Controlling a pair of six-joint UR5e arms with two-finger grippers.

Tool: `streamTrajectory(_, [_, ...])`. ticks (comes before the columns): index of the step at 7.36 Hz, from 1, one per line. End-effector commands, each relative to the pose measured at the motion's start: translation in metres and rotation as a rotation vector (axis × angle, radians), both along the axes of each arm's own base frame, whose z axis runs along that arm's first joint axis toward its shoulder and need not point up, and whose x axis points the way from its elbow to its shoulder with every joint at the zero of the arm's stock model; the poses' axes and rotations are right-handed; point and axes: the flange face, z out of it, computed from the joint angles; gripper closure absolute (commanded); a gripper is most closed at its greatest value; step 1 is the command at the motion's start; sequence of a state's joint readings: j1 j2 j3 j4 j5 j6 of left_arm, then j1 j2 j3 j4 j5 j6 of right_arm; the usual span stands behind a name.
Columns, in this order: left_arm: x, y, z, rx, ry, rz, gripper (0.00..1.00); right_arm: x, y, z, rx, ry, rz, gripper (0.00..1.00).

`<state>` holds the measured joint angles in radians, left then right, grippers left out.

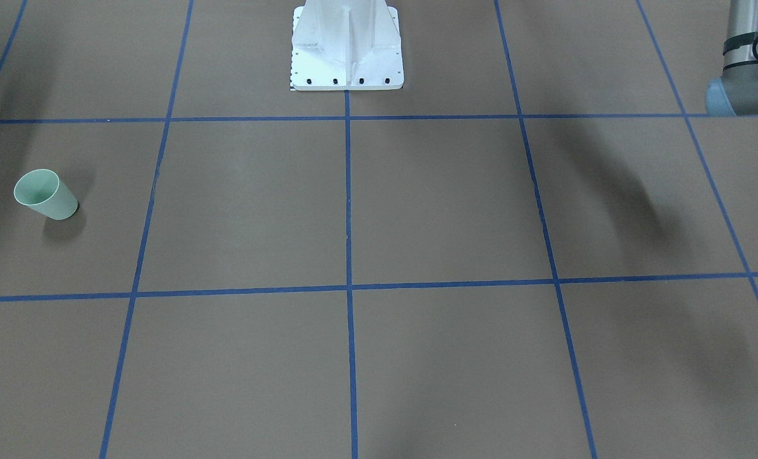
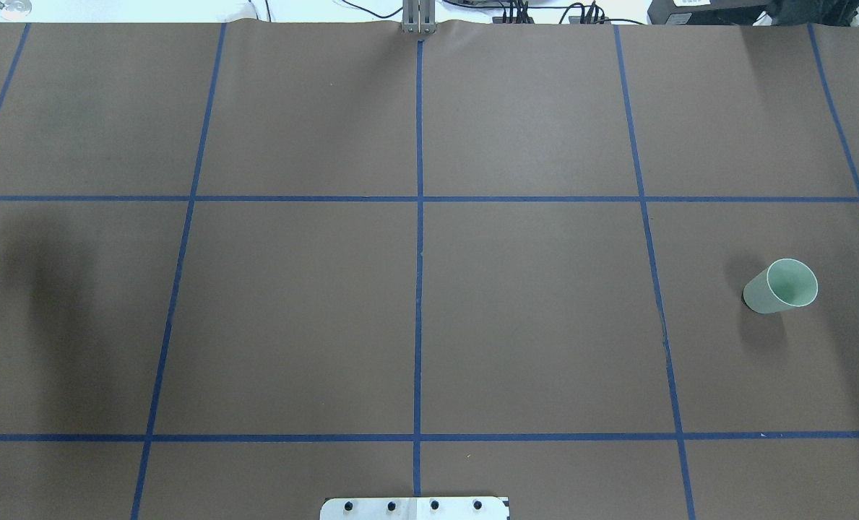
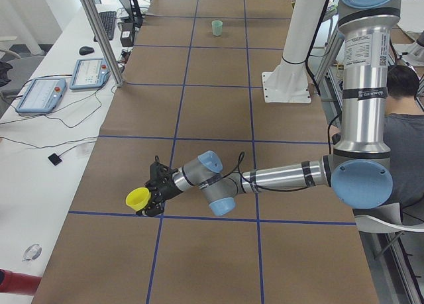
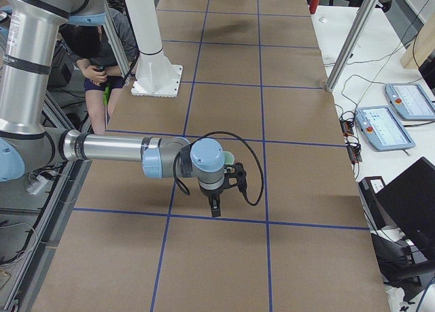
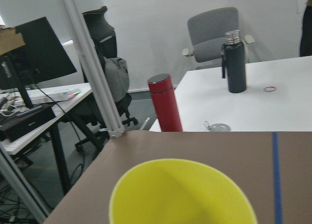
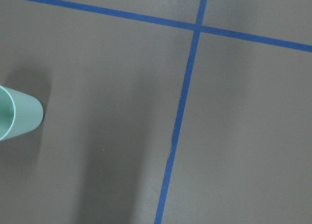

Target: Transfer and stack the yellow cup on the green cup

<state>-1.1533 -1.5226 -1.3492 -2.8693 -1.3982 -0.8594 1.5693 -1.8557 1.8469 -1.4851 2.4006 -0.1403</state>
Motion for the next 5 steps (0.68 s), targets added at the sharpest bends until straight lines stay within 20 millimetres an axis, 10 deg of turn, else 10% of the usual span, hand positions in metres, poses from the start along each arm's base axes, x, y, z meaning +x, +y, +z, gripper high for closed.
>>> streamTrajectory(1, [0.015, 0.006, -0.054, 0.165, 0.031, 0.205, 1.00, -0.001, -0.001, -0.004, 0.013, -0.021, -0.006, 0.00])
streamTrajectory(5, [0.041, 0.029, -0.150, 0.424, 0.184, 0.511, 1.00, -0.002, -0.005, -0.011, 0.029, -0.027, -0.009, 0.00])
